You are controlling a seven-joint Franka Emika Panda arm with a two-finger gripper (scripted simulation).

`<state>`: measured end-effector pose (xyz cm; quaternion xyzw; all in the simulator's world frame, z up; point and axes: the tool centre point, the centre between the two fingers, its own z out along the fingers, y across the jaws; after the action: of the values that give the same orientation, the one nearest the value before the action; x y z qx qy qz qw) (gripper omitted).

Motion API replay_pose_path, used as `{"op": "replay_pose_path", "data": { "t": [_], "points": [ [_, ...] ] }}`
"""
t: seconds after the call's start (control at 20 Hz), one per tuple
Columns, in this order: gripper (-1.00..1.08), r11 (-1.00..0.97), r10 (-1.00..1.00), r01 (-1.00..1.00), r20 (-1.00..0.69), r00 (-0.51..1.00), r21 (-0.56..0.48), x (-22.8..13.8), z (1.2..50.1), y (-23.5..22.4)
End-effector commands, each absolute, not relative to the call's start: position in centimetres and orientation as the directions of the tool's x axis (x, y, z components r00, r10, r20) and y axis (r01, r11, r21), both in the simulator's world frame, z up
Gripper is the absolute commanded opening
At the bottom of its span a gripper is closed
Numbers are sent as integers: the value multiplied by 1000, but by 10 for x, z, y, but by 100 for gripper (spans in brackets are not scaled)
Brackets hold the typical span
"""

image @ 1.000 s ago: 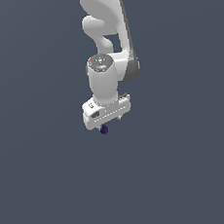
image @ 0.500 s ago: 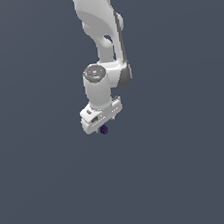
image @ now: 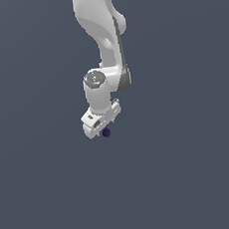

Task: Pick up the object and move it to a goal position.

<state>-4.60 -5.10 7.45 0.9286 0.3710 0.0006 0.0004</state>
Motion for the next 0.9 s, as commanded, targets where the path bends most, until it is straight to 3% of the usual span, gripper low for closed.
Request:
{"op": "replay_pose_path", "data": {
  "t": [0.0, 0.85],
  "points": [
    [100, -716, 698, 698, 0, 716, 0, -47, 73, -52],
    [100, -714, 700, 700, 0, 714, 0, -49, 26, -52]
  ]
}}
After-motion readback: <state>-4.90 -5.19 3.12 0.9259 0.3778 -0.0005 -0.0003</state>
